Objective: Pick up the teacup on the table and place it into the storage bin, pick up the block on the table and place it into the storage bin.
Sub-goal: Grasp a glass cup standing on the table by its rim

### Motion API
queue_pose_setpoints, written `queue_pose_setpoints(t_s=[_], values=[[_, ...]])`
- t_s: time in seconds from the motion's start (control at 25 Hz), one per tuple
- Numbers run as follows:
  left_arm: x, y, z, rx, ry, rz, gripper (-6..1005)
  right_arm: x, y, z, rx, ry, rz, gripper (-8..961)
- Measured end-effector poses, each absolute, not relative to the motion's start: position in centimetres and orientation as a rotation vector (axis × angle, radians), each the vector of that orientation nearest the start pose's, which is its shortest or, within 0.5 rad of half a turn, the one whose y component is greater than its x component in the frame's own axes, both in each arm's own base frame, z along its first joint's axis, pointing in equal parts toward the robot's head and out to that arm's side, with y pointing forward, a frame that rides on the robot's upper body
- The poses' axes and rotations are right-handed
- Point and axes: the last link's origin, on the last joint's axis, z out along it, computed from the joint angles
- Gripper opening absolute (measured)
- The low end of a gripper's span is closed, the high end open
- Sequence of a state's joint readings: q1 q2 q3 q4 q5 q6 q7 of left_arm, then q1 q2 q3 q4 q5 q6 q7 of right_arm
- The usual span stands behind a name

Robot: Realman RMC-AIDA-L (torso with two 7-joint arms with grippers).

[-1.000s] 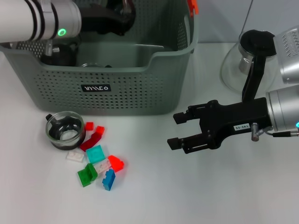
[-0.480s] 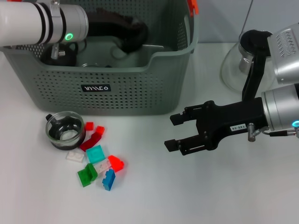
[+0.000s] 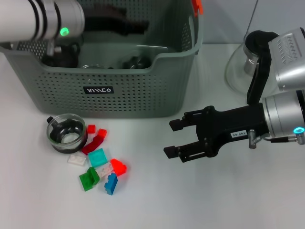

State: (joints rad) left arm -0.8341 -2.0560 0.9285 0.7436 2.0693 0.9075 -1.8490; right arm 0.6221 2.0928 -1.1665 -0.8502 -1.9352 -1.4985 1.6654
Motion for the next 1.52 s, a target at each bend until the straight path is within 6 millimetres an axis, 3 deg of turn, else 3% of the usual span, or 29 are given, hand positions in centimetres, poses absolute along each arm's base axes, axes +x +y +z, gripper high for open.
queue_pose_setpoints(t_s=[0.12, 0.16, 0.24, 0.4, 0.56, 0.76, 0.92, 1.08, 1.24, 1.52], values=[[-16.3, 46.4, 3.1, -2.373, -0.655, -0.459, 696, 18.0, 34.2, -4.2, -3.063, 0.466, 0.449, 803], [-15.0, 44.8, 5.5, -2.407, -0.624, -0.585, 722, 18.1, 34.2, -4.2, -3.063, 0.464, 0.451, 803], [-14.3, 43.4, 6.5, -2.452, -0.594, -0.657, 775, 18.1, 34.1, -4.3, -3.067, 0.458, 0.454, 803], [-13.0, 37.5, 8.6, -2.675, -0.404, -0.772, 822, 18.0, 34.2, -4.4, -3.069, 0.459, 0.464, 804], [-14.0, 31.5, 9.0, -2.843, -0.159, -0.622, 835, 18.0, 34.3, -4.3, -3.058, 0.466, 0.480, 802], [-16.9, 27.7, 9.2, -2.822, -0.018, -0.327, 833, 18.0, 34.6, -4.7, -3.032, 0.515, 0.519, 804], [-19.2, 27.3, 8.9, -2.827, -0.071, -0.102, 831, 17.9, 34.7, -5.1, -3.032, 0.544, 0.538, 803], [-20.2, 27.8, 7.8, -2.866, -0.070, 0.091, 830, 17.8, 34.6, -5.7, -3.048, 0.556, 0.535, 802], [-21.1, 29.5, 5.8, -2.874, -0.046, 0.359, 829, 17.6, 34.7, -5.8, -3.044, 0.559, 0.553, 803], [-21.8, 31.3, 4.0, -2.869, -0.023, 0.579, 821, 17.5, 34.9, -5.9, -3.034, 0.558, 0.559, 804]])
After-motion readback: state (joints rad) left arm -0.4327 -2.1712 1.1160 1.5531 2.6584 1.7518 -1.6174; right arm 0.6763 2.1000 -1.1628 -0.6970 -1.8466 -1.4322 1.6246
